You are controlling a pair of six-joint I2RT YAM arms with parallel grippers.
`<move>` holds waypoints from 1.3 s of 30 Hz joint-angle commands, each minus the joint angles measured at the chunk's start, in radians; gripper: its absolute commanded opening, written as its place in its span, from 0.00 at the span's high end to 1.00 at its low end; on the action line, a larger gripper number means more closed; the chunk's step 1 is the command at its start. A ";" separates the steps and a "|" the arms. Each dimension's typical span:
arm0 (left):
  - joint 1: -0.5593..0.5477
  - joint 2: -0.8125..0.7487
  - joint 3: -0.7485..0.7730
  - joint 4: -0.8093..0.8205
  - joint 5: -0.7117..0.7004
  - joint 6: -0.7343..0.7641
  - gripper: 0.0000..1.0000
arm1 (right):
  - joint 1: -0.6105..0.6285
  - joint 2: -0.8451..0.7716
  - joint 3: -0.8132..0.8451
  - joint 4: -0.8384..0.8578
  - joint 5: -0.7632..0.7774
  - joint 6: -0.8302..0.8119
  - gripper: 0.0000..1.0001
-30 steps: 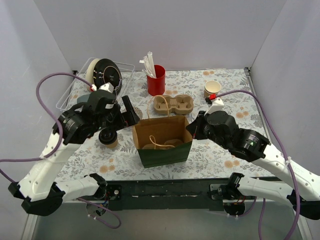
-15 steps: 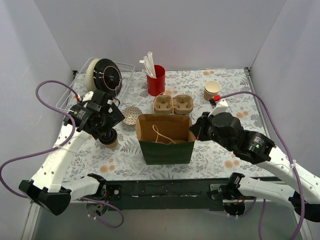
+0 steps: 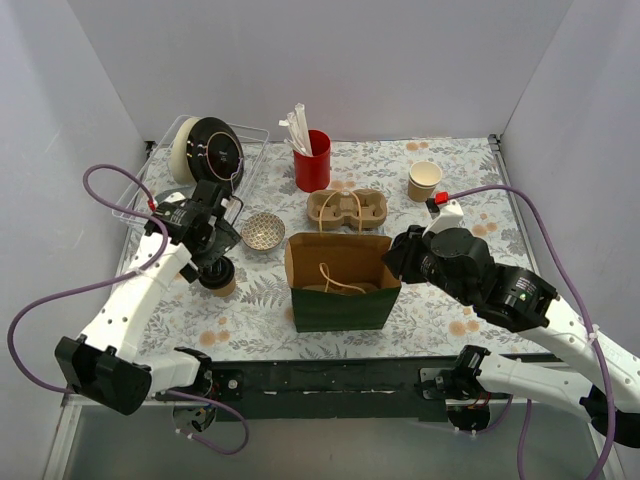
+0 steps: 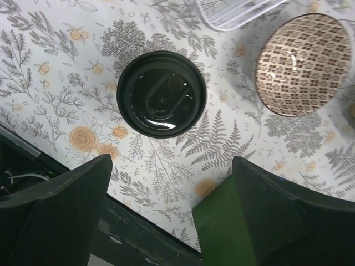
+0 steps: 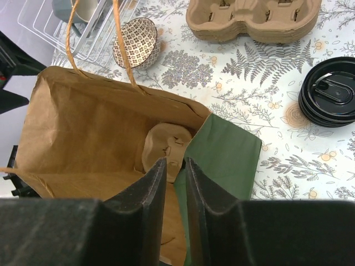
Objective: Pack the takeout coffee
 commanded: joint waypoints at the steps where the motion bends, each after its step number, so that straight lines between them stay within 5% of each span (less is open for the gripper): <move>1: 0.024 0.016 -0.057 -0.025 -0.017 -0.052 0.11 | 0.002 -0.013 0.010 0.017 0.008 0.002 0.70; 15: 0.089 0.065 -0.140 0.173 0.063 0.060 0.05 | 0.002 -0.010 0.053 -0.015 0.017 -0.026 0.65; 26: 0.112 0.102 -0.124 0.169 0.034 0.059 0.04 | 0.003 -0.017 0.079 -0.046 0.031 -0.041 0.66; 39: 0.210 0.096 -0.132 0.119 0.055 -0.190 0.08 | 0.002 -0.017 0.082 -0.035 0.035 -0.073 0.66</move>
